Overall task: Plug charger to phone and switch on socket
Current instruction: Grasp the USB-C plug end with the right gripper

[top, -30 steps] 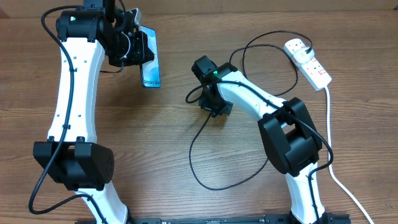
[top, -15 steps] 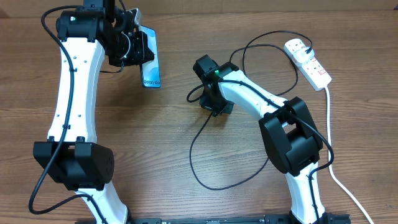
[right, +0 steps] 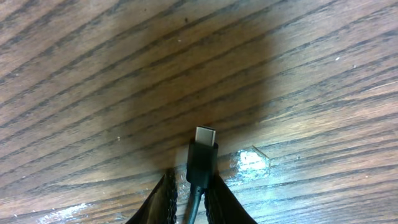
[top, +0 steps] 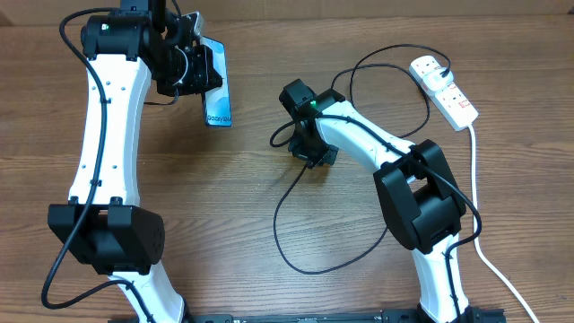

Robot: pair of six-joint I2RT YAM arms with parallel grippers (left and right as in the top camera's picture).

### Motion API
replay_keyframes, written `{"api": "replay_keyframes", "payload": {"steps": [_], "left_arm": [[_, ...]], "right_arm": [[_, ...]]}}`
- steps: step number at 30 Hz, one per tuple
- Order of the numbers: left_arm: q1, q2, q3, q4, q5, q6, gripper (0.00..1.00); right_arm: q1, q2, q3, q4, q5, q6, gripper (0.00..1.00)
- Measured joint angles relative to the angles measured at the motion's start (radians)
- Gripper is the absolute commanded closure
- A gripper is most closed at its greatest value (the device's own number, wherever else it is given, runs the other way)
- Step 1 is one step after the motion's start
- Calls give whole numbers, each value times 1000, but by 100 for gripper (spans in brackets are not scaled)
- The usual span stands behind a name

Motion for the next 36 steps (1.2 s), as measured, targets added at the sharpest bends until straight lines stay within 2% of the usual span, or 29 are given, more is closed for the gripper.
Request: {"api": "replay_keyframes", "payload": {"steps": [3,5,13,15,16,23,27,36], "left_arm": [[0,0,0,0,0,0,96],[0,0,0,0,0,0,96],[0,0,0,0,0,0,96],[0,0,0,0,0,0,96],[0,0,0,0,0,0,96],[0,0,0,0,0,0,96],[0,0,0,0,0,0,96],[0,0,0,0,0,0,96]], "right_arm": [[0,0,0,-1,-3,0,82],[0,0,0,-3,-9,0,74],[0,0,0,-24,-25,0,68],[0,0,0,-24,-27,1,57],[0,0,0,-24,-28,-3,55],[0,0,0,-33,-39,-4,52],[0,0,0,-41,-40,-4,54],[0,0,0,-37,-37,-1,79]]}}
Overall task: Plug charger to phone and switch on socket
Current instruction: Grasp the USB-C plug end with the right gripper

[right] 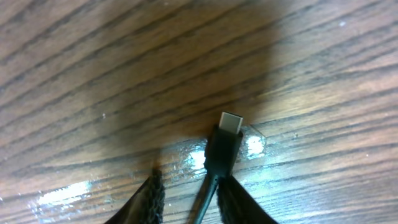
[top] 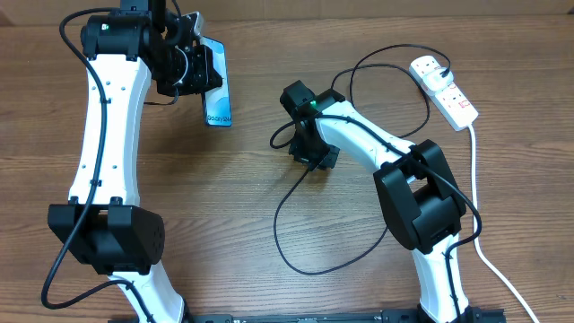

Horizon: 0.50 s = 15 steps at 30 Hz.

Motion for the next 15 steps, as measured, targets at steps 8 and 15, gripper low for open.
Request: {"api": "replay_keyframes", "payload": {"steps": [8,15], "left_arm": [[0,0,0,0,0,0,96],[0,0,0,0,0,0,96]], "right_arm": [[-2,0,0,6,-3,1,79],[-14,0,0,13,-4,1,81]]}}
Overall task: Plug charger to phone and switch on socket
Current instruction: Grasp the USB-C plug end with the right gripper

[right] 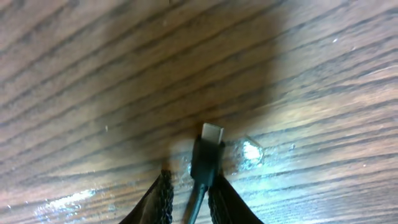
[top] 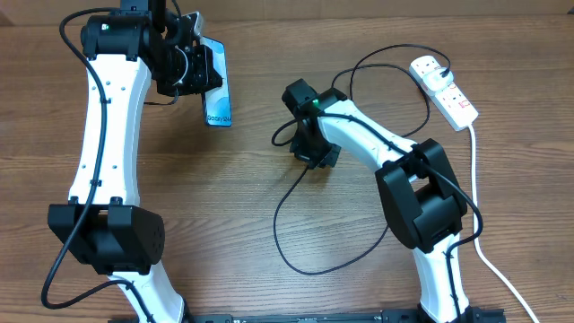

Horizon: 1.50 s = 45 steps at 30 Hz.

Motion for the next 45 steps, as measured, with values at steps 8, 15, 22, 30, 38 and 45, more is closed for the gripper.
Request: {"api": "replay_keyframes", "payload": {"steps": [8,15,22,30,38,45], "left_arm": [[0,0,0,0,0,0,96],[0,0,0,0,0,0,96],[0,0,0,0,0,0,96],[0,0,0,0,0,0,96],[0,0,0,0,0,0,96],[0,0,0,0,0,0,96]], "right_arm": [[-3,0,0,5,6,0,85],[-3,0,0,5,5,0,84],[-5,0,0,-1,6,0,81],[-5,0,0,-1,-2,0,83],[-6,0,0,0,-6,1,86],[-6,0,0,1,-10,0,88]]}}
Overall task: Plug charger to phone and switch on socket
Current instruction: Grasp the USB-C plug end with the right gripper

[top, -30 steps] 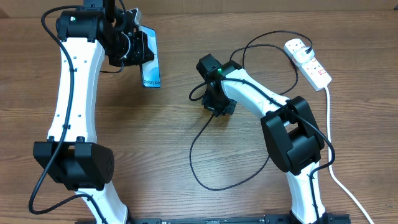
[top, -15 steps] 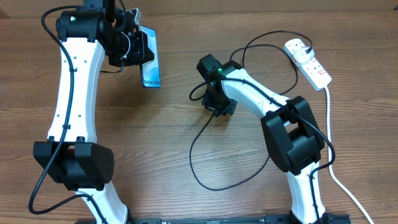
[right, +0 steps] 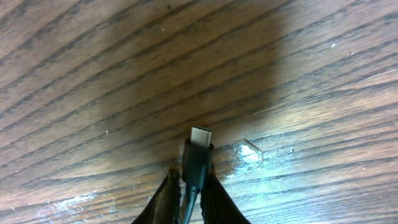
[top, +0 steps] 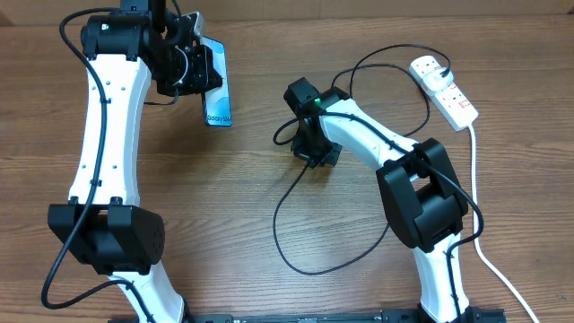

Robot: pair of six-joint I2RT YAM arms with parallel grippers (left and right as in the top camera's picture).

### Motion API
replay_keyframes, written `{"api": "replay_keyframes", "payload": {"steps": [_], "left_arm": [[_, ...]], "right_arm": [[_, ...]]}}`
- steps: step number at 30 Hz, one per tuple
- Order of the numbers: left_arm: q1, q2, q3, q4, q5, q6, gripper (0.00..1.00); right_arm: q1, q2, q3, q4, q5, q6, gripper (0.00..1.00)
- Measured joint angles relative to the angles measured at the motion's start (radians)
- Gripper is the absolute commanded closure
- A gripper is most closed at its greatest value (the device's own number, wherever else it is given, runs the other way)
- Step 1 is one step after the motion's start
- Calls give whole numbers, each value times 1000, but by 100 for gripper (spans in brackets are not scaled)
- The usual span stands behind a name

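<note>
A blue phone (top: 215, 85) is held off the table at the back left by my left gripper (top: 199, 70), which is shut on it. My right gripper (right: 191, 186) is low over the wood near the table's middle (top: 309, 148), shut on the black charger plug (right: 195, 163). The plug's silver tip (right: 200, 135) pokes out past the fingertips, just above the table. The black cable (top: 296, 224) loops across the table and runs back to the white socket strip (top: 444, 88) at the back right.
A white lead (top: 484, 242) runs from the socket strip down the right side of the wooden table (top: 224, 224). The black cable's loop lies in front of the right arm.
The jaws have closed tighter on the plug, which now sits straighter between them. The right gripper has shifted very slightly; the left arm and the phone have not moved.
The plug stood between my right jaws near the table. Then the jaws were wider apart and the plug leaned to the right. Then they were narrower round it, and now they are shut on it. The left gripper held the phone throughout.
</note>
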Motion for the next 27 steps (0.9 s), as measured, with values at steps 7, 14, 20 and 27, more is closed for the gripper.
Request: {"api": "replay_keyframes", "payload": {"steps": [7,14,20,27], "left_arm": [[0,0,0,0,0,0,96],[0,0,0,0,0,0,96],[0,0,0,0,0,0,96],[0,0,0,0,0,0,96]], "right_arm": [[0,0,0,-2,-3,0,88],[0,0,0,-9,-19,0,82],[0,0,0,-10,-26,0,82],[0,0,0,-10,-29,0,90]]}}
